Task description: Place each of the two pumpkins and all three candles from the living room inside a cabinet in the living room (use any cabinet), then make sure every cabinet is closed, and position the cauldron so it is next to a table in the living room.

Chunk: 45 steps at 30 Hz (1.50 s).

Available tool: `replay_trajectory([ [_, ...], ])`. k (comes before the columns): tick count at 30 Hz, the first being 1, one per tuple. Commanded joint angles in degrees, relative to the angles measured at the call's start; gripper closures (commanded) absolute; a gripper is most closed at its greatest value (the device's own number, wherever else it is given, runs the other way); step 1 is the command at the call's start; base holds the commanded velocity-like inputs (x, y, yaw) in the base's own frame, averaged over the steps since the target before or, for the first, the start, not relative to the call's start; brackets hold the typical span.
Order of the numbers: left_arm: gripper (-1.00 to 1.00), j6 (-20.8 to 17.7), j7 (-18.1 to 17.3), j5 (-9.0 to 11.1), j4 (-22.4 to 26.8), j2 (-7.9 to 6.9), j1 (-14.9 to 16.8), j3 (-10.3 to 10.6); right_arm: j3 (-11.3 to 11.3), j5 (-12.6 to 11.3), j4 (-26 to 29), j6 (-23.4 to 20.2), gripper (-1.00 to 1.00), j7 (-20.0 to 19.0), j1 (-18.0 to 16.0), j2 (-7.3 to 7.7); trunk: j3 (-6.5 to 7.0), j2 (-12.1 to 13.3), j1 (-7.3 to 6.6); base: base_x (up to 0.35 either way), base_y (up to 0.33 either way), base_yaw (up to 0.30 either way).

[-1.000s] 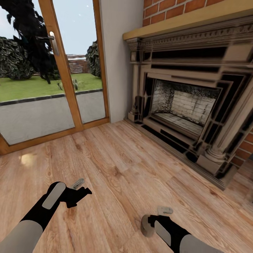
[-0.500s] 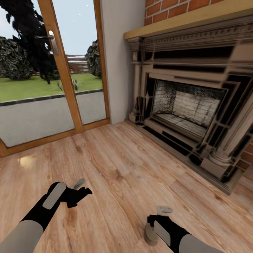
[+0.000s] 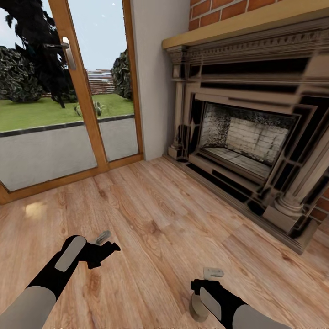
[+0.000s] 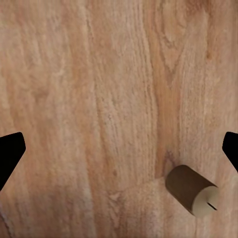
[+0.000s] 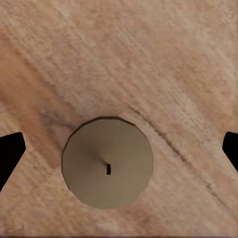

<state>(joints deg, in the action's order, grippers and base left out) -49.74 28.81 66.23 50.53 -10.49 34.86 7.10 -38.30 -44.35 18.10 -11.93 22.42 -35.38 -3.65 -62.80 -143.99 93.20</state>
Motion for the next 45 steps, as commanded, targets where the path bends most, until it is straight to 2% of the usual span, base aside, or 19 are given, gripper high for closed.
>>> replay_trajectory([
  [1,-1.00,0.0,0.6,0.7,0.5,-0.13,0.0,0.2,-0.5,-0.3,0.1,-0.3,-1.00,0.4,-0.1,0.01,-0.28,0.0,0.01,0.000,0.000,0.000],
  [6,-1.00,0.0,0.5,0.9,1.1,-0.33,0.0,0.1,-0.5,-0.3,0.2,-0.3,-1.00,-1.9,-0.1,0.19,-1.39,-0.1,0.14,0.000,0.000,0.000],
  [11,-1.00,-0.1,-3.0,0.9,1.1,-0.74,-0.1,0.0,-0.5,-0.4,0.2,-0.2,-1.00,-3.2,0.0,0.30,-2.50,-0.2,0.27,0.000,0.000,0.000],
  [16,-1.00,-1.4,-4.6,0.9,1.1,-2.36,-0.9,0.0,-0.5,-0.4,0.8,0.8,-1.00,-3.5,-0.1,0.19,-2.49,-0.2,0.27,0.000,0.000,0.000],
  [21,-1.00,-1.2,-3.3,0.9,1.1,-1.95,-0.9,0.0,-0.5,-0.4,0.8,1.0,-1.00,-3.6,-0.2,0.22,-2.49,-0.2,0.27,0.000,0.000,0.000],
  [38,-1.00,-1.2,-3.1,0.9,1.8,-1.95,-0.9,-0.2,-0.6,-0.4,0.8,1.1,-1.00,-3.6,-0.2,0.22,-2.49,-0.2,0.27,0.000,0.007,0.000],
  [45,-1.00,-1.2,-3.1,0.9,1.9,-1.91,-0.9,-0.2,-0.6,-0.4,0.8,1.1,-1.00,-3.6,-0.2,0.22,-4.04,-0.3,0.45,0.000,0.000,0.000],
])
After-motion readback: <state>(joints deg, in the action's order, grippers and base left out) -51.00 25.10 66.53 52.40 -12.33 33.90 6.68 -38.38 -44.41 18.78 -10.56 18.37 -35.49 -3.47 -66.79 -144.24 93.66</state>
